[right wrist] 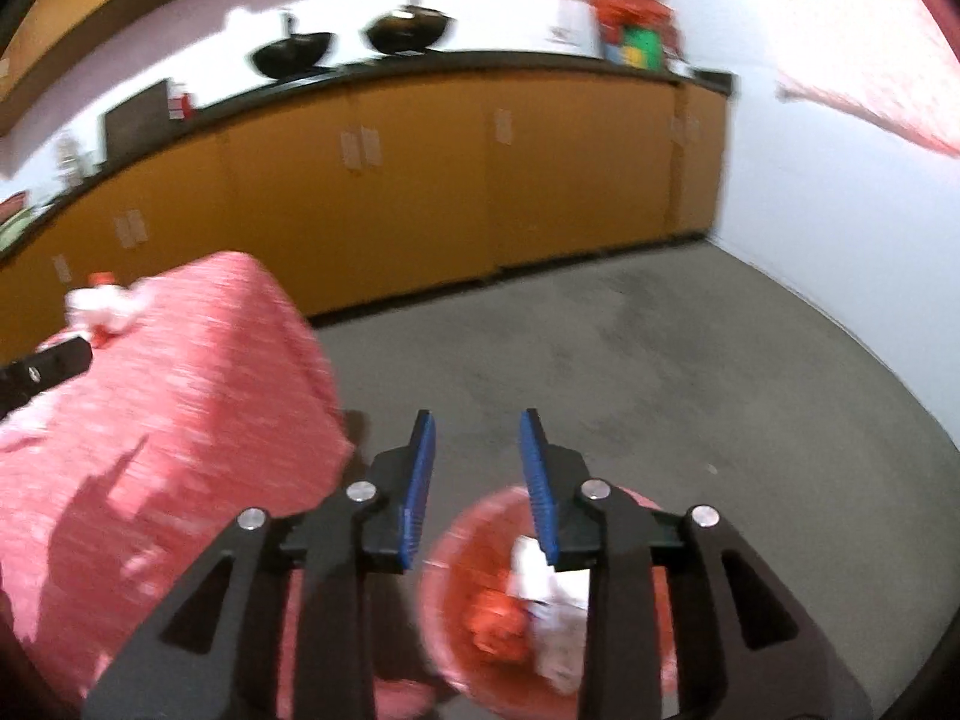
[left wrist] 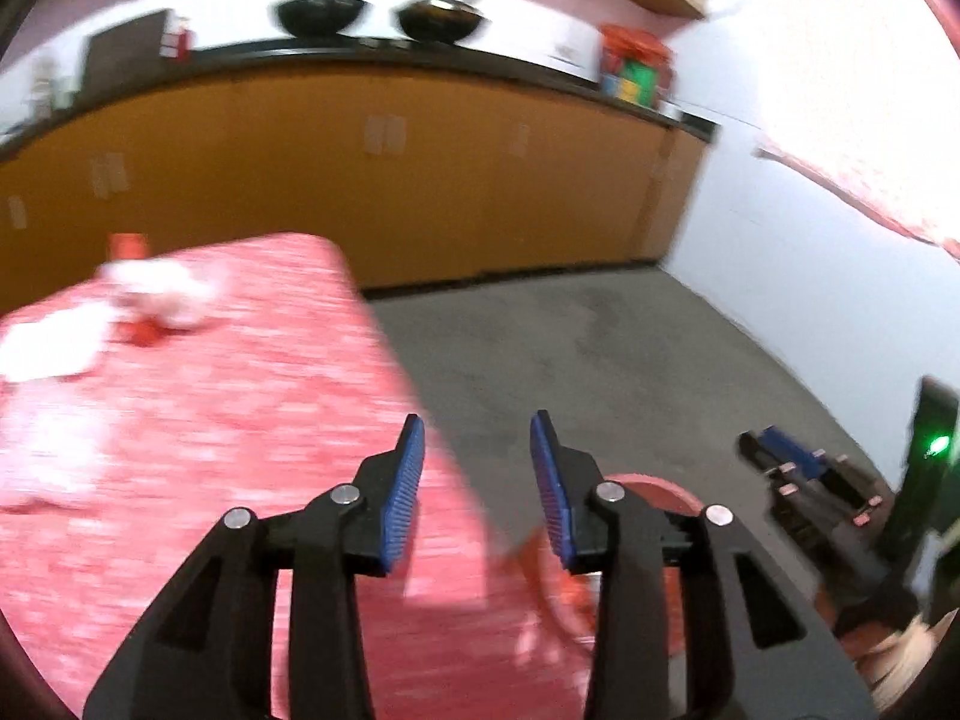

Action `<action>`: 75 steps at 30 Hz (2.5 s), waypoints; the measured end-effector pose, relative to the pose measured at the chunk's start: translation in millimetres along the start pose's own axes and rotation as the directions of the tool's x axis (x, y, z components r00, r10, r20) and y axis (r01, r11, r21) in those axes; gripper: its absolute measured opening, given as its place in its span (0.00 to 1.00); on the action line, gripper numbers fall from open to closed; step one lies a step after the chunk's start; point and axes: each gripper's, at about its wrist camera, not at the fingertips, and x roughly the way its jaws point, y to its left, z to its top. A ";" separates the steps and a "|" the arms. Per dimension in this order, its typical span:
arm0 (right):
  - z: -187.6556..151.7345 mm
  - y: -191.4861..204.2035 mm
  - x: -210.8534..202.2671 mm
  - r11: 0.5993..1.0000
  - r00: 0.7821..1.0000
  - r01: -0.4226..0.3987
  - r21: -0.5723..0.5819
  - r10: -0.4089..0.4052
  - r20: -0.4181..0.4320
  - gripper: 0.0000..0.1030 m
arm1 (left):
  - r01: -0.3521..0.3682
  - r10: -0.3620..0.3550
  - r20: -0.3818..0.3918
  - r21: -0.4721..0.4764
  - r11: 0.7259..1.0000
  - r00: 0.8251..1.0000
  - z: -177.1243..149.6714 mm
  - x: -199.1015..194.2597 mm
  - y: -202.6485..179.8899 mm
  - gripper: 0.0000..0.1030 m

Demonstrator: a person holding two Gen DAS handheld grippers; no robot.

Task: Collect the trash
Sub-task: 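Grasp the bubble wrap with the left gripper while the right gripper grasps a clear bag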

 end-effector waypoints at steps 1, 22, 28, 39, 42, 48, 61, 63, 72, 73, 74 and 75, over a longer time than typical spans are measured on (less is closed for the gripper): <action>5.6 18.1 -2.0 0.999 0.999 -0.033 -0.019 0.033 0.005 0.32 | -0.049 0.050 0.016 -0.012 0.999 0.999 -0.9 -10.5 22.7 0.44; 28.3 251.3 4.5 0.928 0.955 -0.294 -0.227 0.295 -0.031 0.35 | -0.401 0.380 -0.133 -0.218 0.890 0.916 -37.6 -55.6 285.4 0.61; 26.8 271.7 10.3 0.923 0.955 -0.295 -0.246 0.295 -0.037 0.35 | -0.358 0.306 -0.235 -0.227 0.906 0.923 -42.3 -32.1 295.0 0.53; 31.5 294.8 16.3 0.917 0.954 -0.297 -0.267 0.299 -0.033 0.35 | -0.325 0.290 -0.208 -0.162 0.932 0.934 -45.3 -44.6 294.1 0.07; 40.4 304.7 26.5 0.913 0.953 -0.300 -0.277 0.302 -0.034 0.35 | -0.328 0.300 -0.184 -0.153 0.932 0.936 -50.4 -61.2 300.3 0.07; 62.6 330.9 61.9 0.902 0.946 -0.324 -0.285 0.316 -0.075 0.55 | -0.338 0.317 -0.147 -0.149 0.929 0.937 -53.4 -83.7 311.9 0.07; 88.8 384.1 135.0 0.892 0.936 -0.347 -0.290 0.308 -0.171 0.63 | -0.358 0.348 -0.091 -0.147 0.922 0.933 -50.6 -97.9 324.7 0.07; 86.8 384.8 146.3 0.893 0.928 -0.359 -0.273 0.308 -0.212 0.26 | -0.358 0.348 -0.086 -0.152 0.921 0.933 -50.9 -98.5 324.9 0.07; 78.4 343.7 116.4 0.904 0.923 -0.374 -0.205 0.342 -0.177 0.06 | -0.341 0.335 -0.062 -0.151 0.928 0.940 -49.3 -103.0 311.0 0.07; 77.2 337.3 108.7 0.906 0.926 -0.368 -0.207 0.340 -0.162 0.06 | -0.338 0.333 -0.056 -0.150 0.929 0.941 -48.4 -104.4 307.8 0.07; 76.8 333.2 102.3 0.908 0.930 -0.361 -0.212 0.335 -0.152 0.06 | -0.335 0.331 -0.050 -0.148 0.931 0.942 -47.2 -105.9 304.4 0.07; 75.2 325.8 92.3 0.910 0.935 -0.350 -0.220 0.328 -0.133 0.06 | -0.332 0.329 -0.046 -0.146 0.932 0.943 -46.2 -106.9 301.8 0.07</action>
